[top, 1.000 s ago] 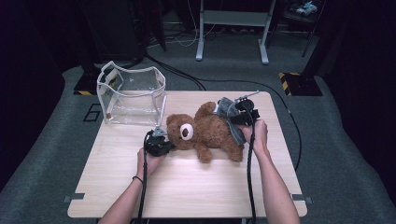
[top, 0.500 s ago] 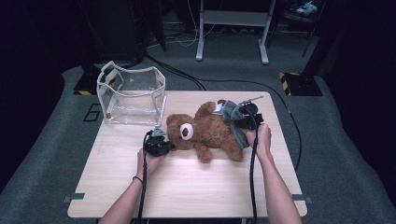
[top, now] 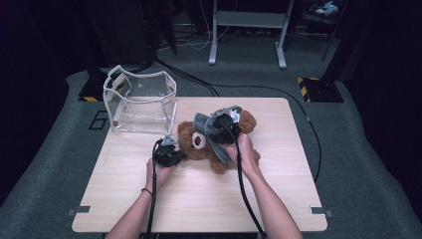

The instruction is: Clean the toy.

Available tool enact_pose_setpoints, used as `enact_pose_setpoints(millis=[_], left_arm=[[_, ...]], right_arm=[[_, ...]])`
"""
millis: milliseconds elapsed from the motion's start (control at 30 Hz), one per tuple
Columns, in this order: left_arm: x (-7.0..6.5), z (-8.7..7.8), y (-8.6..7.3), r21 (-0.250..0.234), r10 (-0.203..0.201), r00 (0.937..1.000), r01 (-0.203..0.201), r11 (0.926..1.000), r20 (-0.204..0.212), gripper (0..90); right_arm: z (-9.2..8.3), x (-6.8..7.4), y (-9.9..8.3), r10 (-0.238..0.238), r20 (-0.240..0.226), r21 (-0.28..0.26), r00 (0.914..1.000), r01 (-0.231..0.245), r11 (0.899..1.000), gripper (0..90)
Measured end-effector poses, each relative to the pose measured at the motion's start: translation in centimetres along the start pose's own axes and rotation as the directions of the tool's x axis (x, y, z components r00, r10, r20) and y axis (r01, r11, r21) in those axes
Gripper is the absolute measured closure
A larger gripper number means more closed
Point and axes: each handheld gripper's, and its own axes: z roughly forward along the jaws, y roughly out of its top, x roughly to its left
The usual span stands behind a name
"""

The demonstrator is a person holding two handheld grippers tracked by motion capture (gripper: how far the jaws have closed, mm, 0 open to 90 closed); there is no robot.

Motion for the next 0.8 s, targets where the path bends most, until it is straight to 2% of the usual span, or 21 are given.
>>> enact_pose_setpoints(millis=[67, 133, 167, 233, 400, 600, 800], left_arm=[[0.1, 0.0, 0.0, 0.001, 0.004, 1.0, -0.004, 1.0, 0.001, 80.9], [0.1, 0.0, 0.0, -0.009, -0.004, 1.0, 0.004, 1.0, -0.001, 80.9], [0.1, 0.0, 0.0, -0.006, -0.003, 1.0, 0.003, 1.0, 0.004, 80.9], [0.1, 0.1, 0.0, -0.01, -0.003, 1.0, 0.003, 0.9999, 0.004, 81.0], [0.2, 0.1, 0.1, -0.006, 0.002, 1.0, -0.002, 1.0, 0.005, 81.0], [0.3, 0.1, 0.2, -0.001, 0.003, 1.0, -0.003, 1.0, 0.009, 80.9], [0.2, 0.2, 0.1, -0.005, -0.013, 0.9999, 0.013, 0.9999, 0.004, 81.0]], right_arm=[[0.7, 0.2, 0.0, -0.004, 0.01, 0.013, 0.9999, 0.004, 1.0, 74.1], [1.1, -0.3, -0.2, -0.001, 0.017, 0.026, 0.9999, 0.001, 1.0, 74.2], [1.1, -0.7, -0.5, 0.02, 0.018, 0.024, 0.9996, -0.02, 1.0, 74.2], [0.9, -1.5, -0.9, 0.05, 0.019, 0.016, 0.9985, -0.051, 0.999, 74.3], [-0.3, -3.2, -1.7, 0.077, 0.039, 0.011, 0.9963, -0.077, 0.997, 74.4], [-1.3, -5.3, -2.9, 0.13, 0.069, -0.002, 0.989, -0.131, 0.991, 74.4], [-1.8, -7.4, -4.1, 0.185, 0.115, 0.004, 0.9761, -0.186, 0.982, 74.3]])
